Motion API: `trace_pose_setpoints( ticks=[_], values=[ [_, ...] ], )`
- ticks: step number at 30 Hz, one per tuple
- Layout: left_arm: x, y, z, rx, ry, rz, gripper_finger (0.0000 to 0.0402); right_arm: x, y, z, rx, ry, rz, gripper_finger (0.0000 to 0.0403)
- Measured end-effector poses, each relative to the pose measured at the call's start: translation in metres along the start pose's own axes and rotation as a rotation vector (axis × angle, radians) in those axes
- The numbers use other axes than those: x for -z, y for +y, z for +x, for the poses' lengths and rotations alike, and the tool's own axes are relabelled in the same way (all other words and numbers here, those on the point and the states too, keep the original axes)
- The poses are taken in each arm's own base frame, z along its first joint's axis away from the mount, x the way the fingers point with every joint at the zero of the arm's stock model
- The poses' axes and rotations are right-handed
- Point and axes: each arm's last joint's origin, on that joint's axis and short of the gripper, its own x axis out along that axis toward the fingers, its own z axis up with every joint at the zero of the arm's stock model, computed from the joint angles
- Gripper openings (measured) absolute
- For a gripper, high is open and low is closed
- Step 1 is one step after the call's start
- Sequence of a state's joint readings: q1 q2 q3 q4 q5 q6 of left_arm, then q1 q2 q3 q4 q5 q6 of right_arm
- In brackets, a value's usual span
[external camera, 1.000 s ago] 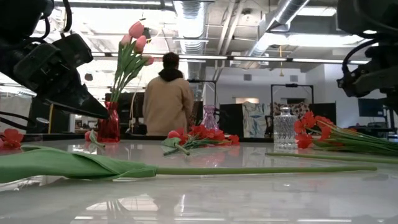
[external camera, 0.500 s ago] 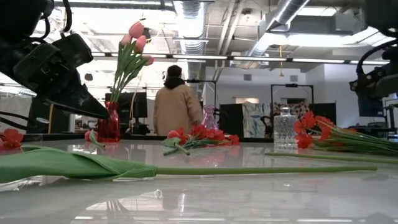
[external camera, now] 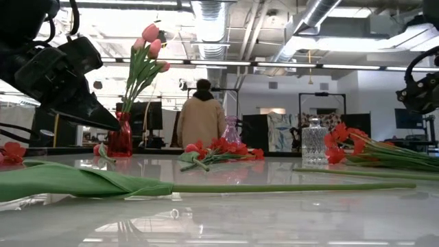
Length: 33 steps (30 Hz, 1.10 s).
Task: Sort flowers into vase by color
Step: Put the red flowers into the transparent vase
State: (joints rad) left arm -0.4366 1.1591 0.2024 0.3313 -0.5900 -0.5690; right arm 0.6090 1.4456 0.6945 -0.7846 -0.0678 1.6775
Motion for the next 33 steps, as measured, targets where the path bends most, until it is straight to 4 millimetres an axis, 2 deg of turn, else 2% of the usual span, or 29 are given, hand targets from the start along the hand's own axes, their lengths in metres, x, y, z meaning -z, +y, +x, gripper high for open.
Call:
trace_pose_setpoints(
  ticks=[9,14,21,33],
  values=[
    [0.0,0.0,0.0,0.003,0.001,-0.007,0.0139,0.0,0.0,0.0,-0.001,0.006,-0.006,0.0055],
    [0.0,0.0,0.0,0.003,0.001,-0.008,0.0139,0.0,0.0,-0.006,-0.021,0.017,-0.01,0.0049],
    [0.0,0.0,0.0,0.005,0.002,-0.015,0.0139,0.002,0.001,-0.025,-0.064,0.019,-0.022,0.0048],
    [0.0,0.0,0.0,0.008,0.004,-0.015,0.0139,-0.004,0.0,-0.062,-0.23,-0.27,-0.098,0.0047]
  ],
)
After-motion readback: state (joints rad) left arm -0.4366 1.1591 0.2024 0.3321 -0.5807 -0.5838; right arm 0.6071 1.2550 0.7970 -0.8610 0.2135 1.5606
